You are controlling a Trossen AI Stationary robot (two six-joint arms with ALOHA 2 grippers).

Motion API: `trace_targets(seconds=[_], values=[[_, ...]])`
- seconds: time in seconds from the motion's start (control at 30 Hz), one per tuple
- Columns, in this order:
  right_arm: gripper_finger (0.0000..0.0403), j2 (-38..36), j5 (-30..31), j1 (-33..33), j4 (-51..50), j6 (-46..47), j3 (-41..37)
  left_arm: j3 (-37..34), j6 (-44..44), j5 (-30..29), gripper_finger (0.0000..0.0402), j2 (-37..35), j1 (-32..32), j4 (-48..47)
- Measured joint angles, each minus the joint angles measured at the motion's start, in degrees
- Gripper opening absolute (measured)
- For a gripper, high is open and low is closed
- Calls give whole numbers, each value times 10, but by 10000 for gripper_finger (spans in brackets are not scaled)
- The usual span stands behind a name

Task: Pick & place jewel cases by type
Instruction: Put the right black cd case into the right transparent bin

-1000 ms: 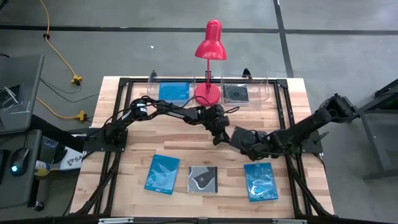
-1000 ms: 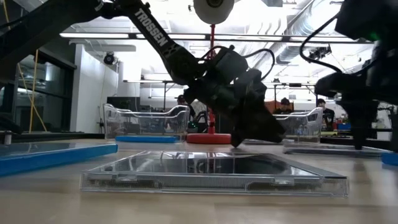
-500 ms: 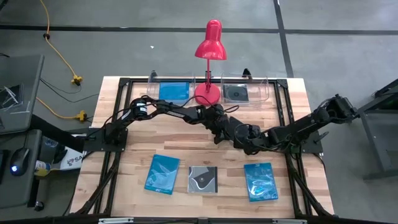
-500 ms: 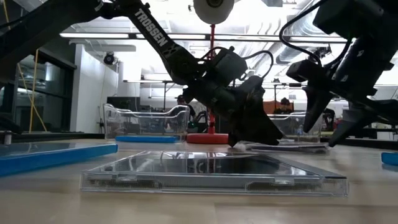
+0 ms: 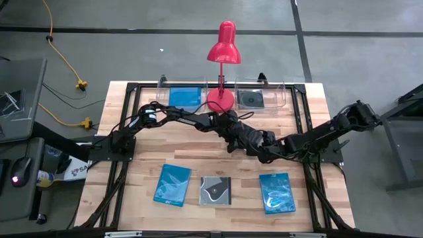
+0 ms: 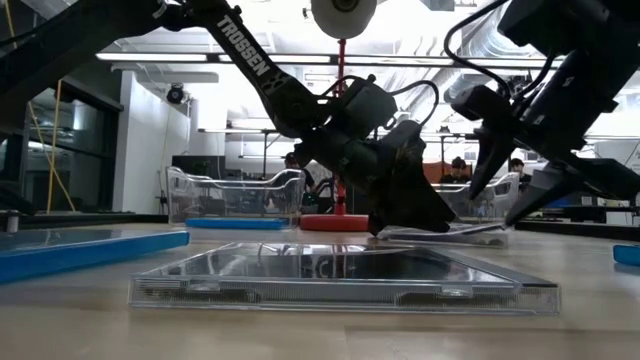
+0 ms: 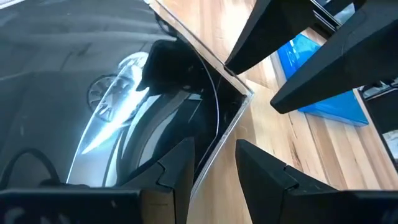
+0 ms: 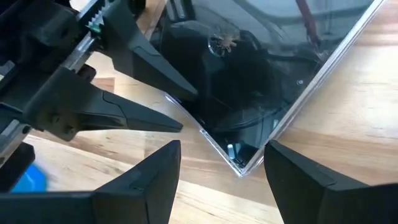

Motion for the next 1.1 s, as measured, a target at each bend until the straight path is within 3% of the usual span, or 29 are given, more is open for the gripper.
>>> trace_targets(seconds=[0.23, 0.53, 0.93, 1.1], values=[[211, 0, 0, 0, -1, -1, 1, 0, 2, 17, 106, 0, -6, 0], [211, -1, -11, 1, -4, -2, 2, 0, 3, 24, 6, 0, -5, 1], [211, -1, -40, 1, -38, -6, 3, -1, 2, 29, 1, 1, 0, 11], [211, -1, -41, 1, -39, -2, 3, -2, -29, 75, 1, 4, 12, 60]])
